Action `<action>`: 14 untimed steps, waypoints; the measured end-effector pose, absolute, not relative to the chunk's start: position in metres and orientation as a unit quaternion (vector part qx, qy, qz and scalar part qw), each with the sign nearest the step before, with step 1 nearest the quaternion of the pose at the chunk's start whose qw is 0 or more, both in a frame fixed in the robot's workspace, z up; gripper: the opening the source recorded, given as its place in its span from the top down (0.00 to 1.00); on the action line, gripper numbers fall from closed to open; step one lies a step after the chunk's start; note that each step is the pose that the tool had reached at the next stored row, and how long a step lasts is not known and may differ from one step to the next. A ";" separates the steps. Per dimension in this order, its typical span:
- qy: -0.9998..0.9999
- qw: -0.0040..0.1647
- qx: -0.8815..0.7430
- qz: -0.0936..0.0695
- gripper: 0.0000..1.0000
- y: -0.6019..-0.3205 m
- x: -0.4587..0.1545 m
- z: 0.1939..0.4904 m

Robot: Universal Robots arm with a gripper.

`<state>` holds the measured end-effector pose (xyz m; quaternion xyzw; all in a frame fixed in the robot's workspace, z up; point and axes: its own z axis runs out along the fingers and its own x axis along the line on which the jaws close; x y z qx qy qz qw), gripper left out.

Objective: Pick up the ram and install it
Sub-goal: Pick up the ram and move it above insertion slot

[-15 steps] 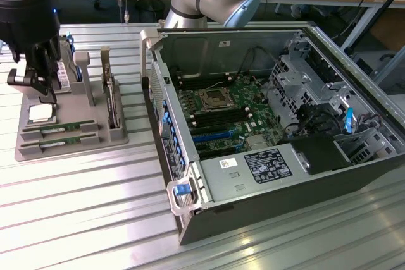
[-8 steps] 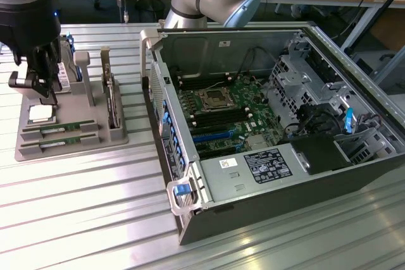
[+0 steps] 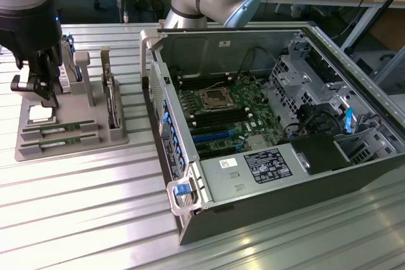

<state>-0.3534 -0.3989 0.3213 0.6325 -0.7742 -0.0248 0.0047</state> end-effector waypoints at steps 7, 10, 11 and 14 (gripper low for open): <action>-0.774 0.005 0.632 -0.025 0.64 -0.399 -0.353 0.317; -0.774 0.005 0.632 -0.025 0.64 -0.399 -0.353 0.316; -0.774 0.005 0.632 -0.025 0.64 -0.399 -0.353 0.315; -0.774 0.005 0.632 -0.025 0.64 -0.399 -0.353 0.314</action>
